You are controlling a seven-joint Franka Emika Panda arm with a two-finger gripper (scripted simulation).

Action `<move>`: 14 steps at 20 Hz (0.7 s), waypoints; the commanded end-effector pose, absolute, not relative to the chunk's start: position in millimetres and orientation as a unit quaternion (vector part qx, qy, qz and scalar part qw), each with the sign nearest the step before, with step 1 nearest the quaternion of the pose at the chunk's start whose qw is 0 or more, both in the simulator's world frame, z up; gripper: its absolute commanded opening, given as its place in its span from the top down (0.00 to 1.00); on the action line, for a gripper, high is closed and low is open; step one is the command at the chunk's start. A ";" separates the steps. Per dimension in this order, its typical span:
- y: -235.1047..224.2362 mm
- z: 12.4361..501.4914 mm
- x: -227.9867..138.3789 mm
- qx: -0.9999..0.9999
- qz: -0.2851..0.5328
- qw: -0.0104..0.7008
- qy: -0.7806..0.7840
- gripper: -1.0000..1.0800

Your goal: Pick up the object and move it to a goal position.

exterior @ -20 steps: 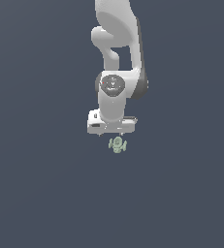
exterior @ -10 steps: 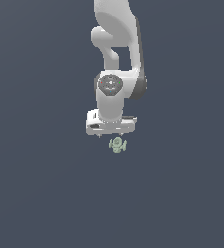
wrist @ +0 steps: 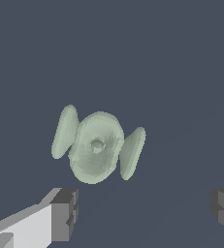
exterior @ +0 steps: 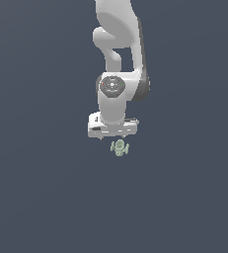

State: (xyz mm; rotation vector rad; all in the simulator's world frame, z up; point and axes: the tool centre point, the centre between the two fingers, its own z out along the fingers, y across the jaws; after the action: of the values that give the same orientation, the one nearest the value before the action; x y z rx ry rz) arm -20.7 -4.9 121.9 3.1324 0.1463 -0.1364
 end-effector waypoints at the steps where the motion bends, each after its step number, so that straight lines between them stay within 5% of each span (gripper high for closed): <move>1: -4.4 121.6 -20.4 0.997 -0.043 0.001 0.058 0.04; 14: 2.3 118.0 -16.8 0.981 -0.035 -0.002 0.191 0.04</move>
State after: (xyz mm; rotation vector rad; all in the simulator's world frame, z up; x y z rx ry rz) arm -17.3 1.2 118.5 3.0963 0.5347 -0.1154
